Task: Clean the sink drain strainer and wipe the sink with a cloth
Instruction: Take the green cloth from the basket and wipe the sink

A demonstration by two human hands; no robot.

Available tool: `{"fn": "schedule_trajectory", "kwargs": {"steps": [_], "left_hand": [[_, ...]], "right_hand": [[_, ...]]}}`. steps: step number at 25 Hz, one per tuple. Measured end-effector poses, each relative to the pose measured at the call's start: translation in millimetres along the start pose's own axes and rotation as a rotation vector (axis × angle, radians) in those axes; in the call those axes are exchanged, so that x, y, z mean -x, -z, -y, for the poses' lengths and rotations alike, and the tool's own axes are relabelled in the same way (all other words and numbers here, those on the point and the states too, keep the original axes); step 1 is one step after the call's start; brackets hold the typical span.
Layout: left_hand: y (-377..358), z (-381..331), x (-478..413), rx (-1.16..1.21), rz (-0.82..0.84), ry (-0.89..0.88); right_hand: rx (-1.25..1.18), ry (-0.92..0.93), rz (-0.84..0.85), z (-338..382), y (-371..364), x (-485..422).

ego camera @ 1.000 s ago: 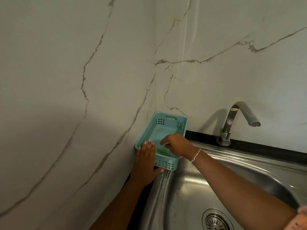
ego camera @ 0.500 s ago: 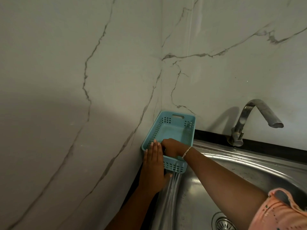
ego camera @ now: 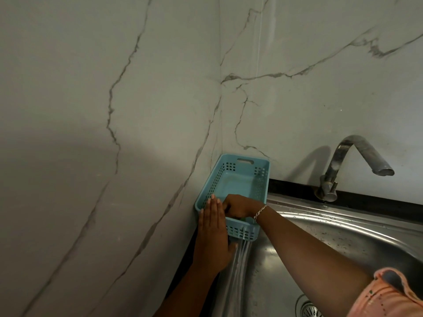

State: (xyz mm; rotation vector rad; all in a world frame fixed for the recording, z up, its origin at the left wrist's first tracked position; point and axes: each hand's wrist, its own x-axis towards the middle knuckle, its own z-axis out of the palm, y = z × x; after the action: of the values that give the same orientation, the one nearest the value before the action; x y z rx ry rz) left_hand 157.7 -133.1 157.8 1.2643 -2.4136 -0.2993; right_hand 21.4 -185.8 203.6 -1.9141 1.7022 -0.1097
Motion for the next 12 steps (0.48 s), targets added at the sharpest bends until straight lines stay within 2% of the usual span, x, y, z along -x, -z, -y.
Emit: {"fn": "schedule_trajectory", "kwargs": {"steps": [8,10,12], "left_hand": [[-0.7,1.8,-1.1,-0.028,0.027,0.015],[-0.6,2.1,-0.6,-0.018,0.024,0.008],[-0.7,1.9,0.5,-0.009,0.026,0.0]], "right_hand": [[-0.025,-0.02,-0.066,-1.2,-4.7,-3.7],[-0.124,-0.042,-0.107,-4.2,4.5,-0.7],[-0.327,-0.106,-0.197,-9.4,16.0,4.2]]}}
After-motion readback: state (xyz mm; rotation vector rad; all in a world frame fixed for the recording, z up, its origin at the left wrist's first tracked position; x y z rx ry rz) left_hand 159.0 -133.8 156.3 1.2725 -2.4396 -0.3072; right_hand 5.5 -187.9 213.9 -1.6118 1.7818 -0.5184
